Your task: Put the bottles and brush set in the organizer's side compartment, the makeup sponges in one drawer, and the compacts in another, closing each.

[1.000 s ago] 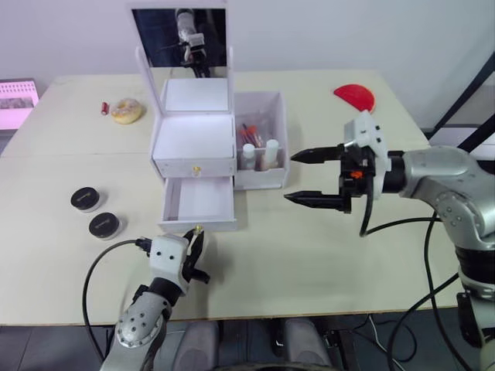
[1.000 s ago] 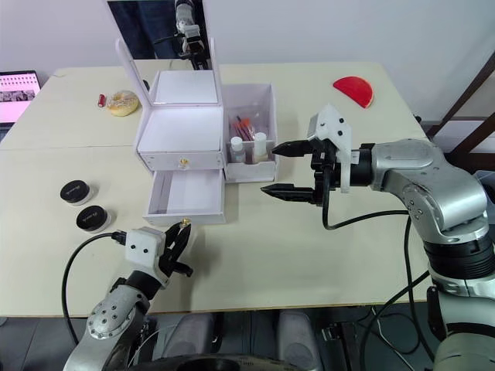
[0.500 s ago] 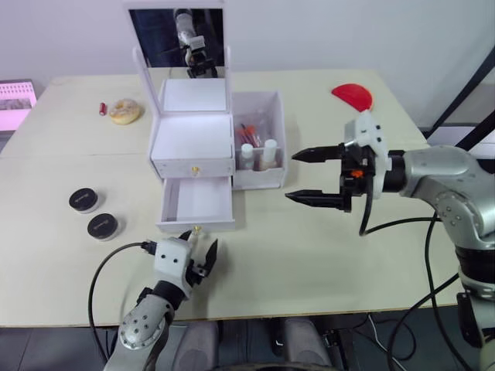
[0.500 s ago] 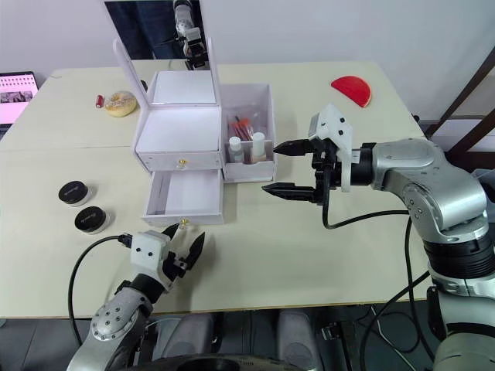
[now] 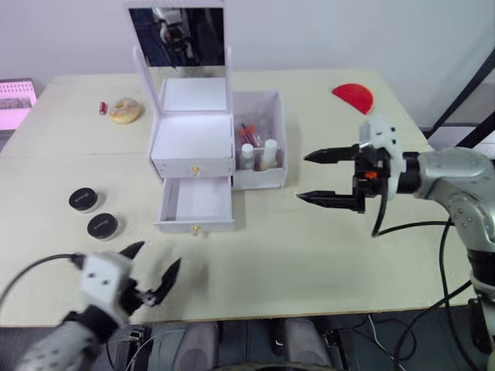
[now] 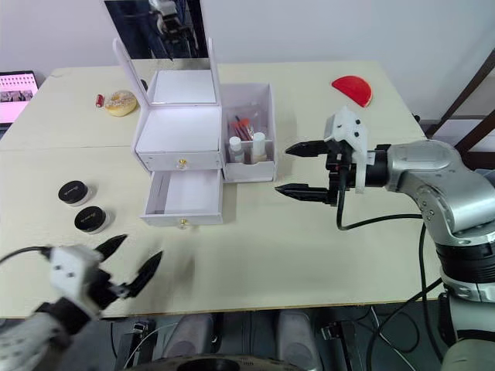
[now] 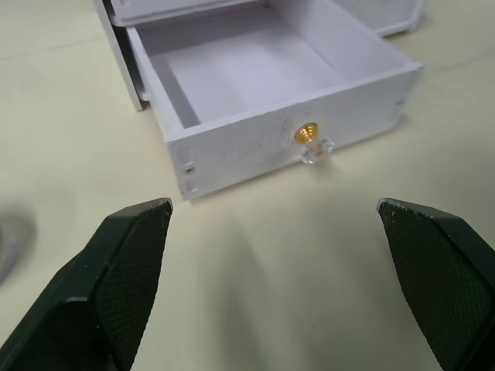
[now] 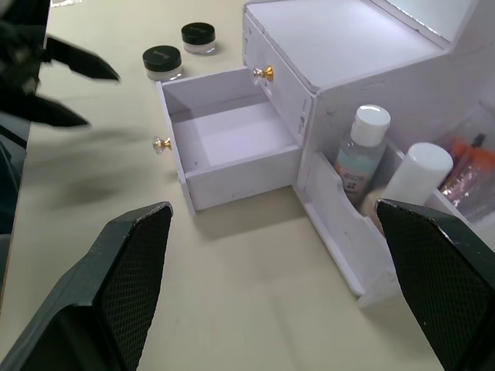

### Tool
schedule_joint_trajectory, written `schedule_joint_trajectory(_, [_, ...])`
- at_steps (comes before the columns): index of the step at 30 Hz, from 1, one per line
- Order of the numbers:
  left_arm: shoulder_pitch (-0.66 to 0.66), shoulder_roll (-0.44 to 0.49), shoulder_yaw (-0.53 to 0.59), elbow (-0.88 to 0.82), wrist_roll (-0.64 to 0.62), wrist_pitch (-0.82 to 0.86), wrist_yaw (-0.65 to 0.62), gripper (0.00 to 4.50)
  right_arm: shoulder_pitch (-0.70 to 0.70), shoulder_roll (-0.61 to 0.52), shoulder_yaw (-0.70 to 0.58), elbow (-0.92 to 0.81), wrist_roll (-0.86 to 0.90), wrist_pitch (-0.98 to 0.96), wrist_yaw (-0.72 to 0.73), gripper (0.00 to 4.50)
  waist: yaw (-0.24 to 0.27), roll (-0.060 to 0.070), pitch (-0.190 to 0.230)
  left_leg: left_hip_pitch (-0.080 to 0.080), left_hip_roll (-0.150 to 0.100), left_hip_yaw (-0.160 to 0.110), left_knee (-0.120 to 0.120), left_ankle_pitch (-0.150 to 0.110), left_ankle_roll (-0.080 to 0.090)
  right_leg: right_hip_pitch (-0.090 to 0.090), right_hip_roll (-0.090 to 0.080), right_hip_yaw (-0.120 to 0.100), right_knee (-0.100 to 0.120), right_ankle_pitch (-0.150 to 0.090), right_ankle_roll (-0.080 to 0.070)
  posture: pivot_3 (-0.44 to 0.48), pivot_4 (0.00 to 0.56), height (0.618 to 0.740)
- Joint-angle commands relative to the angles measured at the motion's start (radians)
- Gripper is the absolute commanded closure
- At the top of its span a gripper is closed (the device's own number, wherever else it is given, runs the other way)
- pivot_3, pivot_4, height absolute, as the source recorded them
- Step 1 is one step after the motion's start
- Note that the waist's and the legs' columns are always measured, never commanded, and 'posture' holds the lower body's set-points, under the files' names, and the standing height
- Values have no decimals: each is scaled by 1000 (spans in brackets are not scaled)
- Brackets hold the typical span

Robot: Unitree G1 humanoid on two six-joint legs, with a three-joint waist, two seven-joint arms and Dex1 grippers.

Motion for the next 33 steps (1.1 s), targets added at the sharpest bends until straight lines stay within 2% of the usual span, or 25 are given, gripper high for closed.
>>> schedule_joint_trajectory(1, [33,109,338,110,-223,20,-160,26,25,-30,-53,-29,16,-34,36,0,0,0,0,0,0,0,0,0,0,0,0,0,0,0,0,0,150,739])
schedule_joint_trajectory(3, [42,176,484,236,-287,38,-254,26,56,-37,-71,-42,24,-48,54,0,-2,0,0,0,1,0,0,0,0,0,0,-1,0,0,0,0,150,739])
schedule_joint_trajectory(4, [41,195,522,274,-304,40,-283,26,66,-40,-78,-46,28,-53,59,0,-3,0,0,0,2,1,0,0,0,-1,1,-2,0,0,0,0,150,739])
schedule_joint_trajectory(9, [21,271,639,523,-239,2,-398,26,123,-30,-185,-11,84,-58,61,0,-7,-1,0,0,2,3,0,0,0,0,0,-1,-2,0,0,0,150,739])
schedule_joint_trajectory(13, [11,281,675,593,-236,10,-435,26,172,-57,-251,32,117,-63,109,0,-7,-1,0,0,3,4,0,0,-1,0,0,0,-2,0,-1,0,150,739])
schedule_joint_trajectory(22, [-10,287,678,621,-219,24,-468,26,254,-103,-223,63,28,-144,150,0,-9,-1,0,0,6,6,0,-1,-1,-3,1,-1,-2,1,-2,0,150,739])
schedule_joint_trajectory(26, [-10,297,692,686,-183,7,-493,26,331,-148,-306,138,-3,-180,174,0,-7,-1,0,0,7,8,0,-1,-1,-3,1,-1,-2,1,-2,0,150,739])
schedule_joint_trajectory(33, [-35,351,729,909,-111,-61,-543,26,568,-193,-495,293,-44,-264,281,0,-2,-1,-1,1,7,8,-2,-1,-1,-3,1,-1,-2,1,-2,0,150,739])
